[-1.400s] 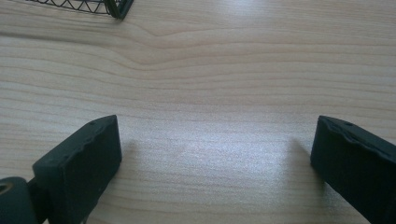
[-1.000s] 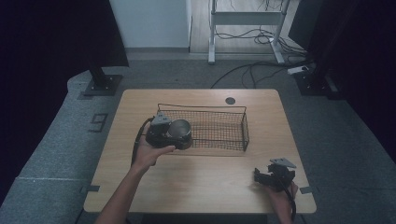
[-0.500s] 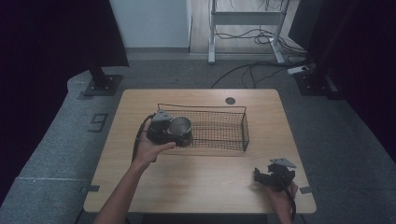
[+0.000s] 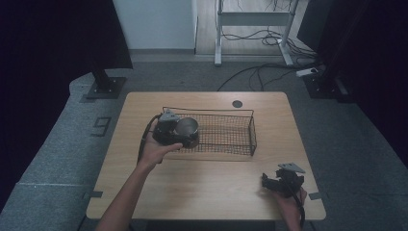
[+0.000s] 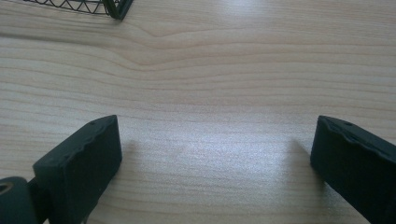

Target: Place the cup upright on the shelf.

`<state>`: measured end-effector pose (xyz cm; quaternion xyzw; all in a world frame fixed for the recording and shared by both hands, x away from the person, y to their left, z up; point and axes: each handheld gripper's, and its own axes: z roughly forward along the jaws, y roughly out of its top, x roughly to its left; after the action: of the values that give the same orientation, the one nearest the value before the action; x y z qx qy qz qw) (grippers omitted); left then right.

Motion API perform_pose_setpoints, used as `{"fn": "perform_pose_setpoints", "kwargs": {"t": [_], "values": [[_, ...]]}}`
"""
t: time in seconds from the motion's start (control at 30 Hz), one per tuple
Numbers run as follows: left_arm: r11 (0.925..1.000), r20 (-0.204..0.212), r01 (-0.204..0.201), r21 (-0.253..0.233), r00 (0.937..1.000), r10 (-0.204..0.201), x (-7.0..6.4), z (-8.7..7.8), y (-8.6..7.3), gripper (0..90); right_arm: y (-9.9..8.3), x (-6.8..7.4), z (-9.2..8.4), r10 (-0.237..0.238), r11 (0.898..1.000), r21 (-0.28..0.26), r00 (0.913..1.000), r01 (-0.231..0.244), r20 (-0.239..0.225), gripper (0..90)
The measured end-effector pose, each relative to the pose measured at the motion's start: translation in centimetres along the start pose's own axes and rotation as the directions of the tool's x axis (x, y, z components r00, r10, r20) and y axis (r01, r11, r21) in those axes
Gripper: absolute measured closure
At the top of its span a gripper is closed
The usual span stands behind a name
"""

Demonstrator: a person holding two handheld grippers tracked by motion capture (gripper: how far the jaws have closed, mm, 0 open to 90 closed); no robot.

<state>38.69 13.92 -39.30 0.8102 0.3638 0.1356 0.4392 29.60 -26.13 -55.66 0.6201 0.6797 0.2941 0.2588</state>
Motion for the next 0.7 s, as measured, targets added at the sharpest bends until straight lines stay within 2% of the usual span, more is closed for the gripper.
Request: {"fn": "perform_pose_setpoints", "kwargs": {"t": [0.27,0.7], "values": [[0.9999,0.007,0.013,0.007,0.9999,-0.013,0.6,0.1,0.4,15.4,0.0,0.0,0.0,0.000,1.000,0.000,1.0000,0.000,0.000,1.9],[0.9997,-0.013,0.012,0.020,0.9998,-0.012,1.1,0.7,1.2,15.4,0.0,0.0,0.0,-0.001,1.000,0.000,1.0000,0.001,0.000,1.9]]}}
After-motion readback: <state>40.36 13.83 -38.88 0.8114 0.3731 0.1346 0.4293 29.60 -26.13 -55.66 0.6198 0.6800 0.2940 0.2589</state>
